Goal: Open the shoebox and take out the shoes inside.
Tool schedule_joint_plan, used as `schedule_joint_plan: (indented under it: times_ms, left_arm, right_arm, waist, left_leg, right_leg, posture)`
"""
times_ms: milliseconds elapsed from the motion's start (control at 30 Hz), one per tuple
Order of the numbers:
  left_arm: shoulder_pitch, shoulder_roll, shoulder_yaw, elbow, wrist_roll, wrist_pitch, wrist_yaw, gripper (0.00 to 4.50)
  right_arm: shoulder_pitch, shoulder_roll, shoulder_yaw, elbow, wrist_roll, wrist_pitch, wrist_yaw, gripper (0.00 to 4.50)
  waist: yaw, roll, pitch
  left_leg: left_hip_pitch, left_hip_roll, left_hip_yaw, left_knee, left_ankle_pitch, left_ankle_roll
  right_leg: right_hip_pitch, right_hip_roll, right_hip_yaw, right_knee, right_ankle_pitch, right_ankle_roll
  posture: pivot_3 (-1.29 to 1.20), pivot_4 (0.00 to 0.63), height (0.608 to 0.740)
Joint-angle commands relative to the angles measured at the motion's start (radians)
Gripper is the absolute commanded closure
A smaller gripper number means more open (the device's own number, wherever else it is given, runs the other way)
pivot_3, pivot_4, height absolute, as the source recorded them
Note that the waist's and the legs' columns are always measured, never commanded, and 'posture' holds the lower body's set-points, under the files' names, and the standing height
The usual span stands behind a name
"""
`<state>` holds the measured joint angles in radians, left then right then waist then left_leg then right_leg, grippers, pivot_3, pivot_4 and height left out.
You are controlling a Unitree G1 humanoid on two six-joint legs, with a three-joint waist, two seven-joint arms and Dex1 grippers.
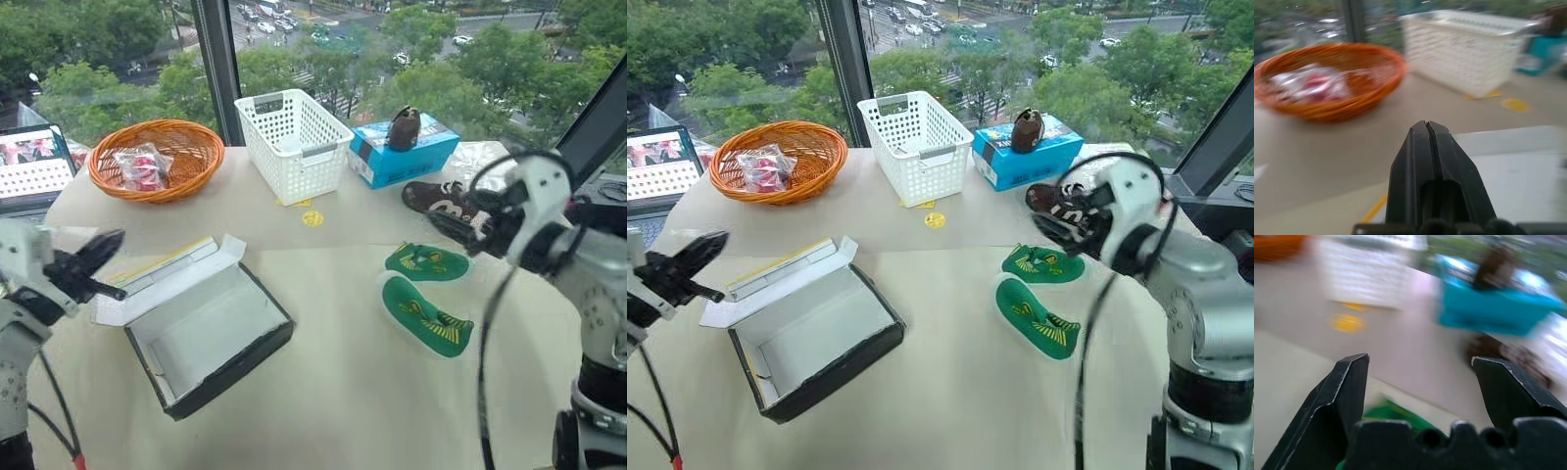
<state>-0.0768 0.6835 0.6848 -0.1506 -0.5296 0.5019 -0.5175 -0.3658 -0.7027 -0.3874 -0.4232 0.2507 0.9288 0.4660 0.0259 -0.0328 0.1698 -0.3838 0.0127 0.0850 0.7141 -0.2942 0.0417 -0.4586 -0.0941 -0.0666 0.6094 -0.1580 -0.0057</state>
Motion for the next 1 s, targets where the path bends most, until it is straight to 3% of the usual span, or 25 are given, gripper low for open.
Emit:
schedule_joint_plan:
  times_ms: [33,167,467,1000]
  left_arm:
    - [-0.018,-0.008,0.041,0.123,0.077,-0.077,0.105,4.5]
    - [-0.036,-0.026,0.047,0.3,0.147,-0.19,0.186,4.5]
    - [-0.072,-0.105,0.04,0.542,0.176,-0.373,0.288,4.5]
    - [-0.093,-0.123,-0.023,0.626,0.162,-0.473,0.237,4.5]
  right_arm:
    - [0.081,-0.011,-0.121,0.058,-0.087,-0.146,-0.086,0.5]
    - [0.216,0.017,-0.176,0.135,-0.162,-0.292,-0.167,0.5]
    - [0.363,0.16,-0.098,0.233,-0.253,-0.482,-0.3,0.5]
    - [0.381,0.164,-0.054,0.297,-0.263,-0.577,-0.309,0.5]
  waist:
    - [-0.002,0.0,0.0]
    - [-0.014,-0.001,-0.001]
    - [-0.024,-0.001,-0.001]
    - [-0.025,-0.001,-0.001]
  left_leg:
    - [0.0,0.0,0.0,-0.001,0.0,0.0]
    - [0.001,0.002,0.001,-0.001,-0.003,0.006]
    - [0.009,0.003,0.004,-0.002,-0.001,0.006]
    - [0.009,0.003,0.005,-0.003,-0.002,0.007]
  right_leg:
    - [0.0,0.0,0.0,0.0,0.0,0.0]
    - [0.0,0.002,0.001,0.0,0.0,0.0]
    - [0.003,0.001,0.004,0.002,-0.003,0.005]
    - [0.002,0.0,0.004,0.002,-0.002,0.004]
  posture:
    - [0.0,0.15,0.731]
    - [0.0,0.15,0.731]
    - [0.0,0.15,0.731]
    - [0.0,0.15,0.731]
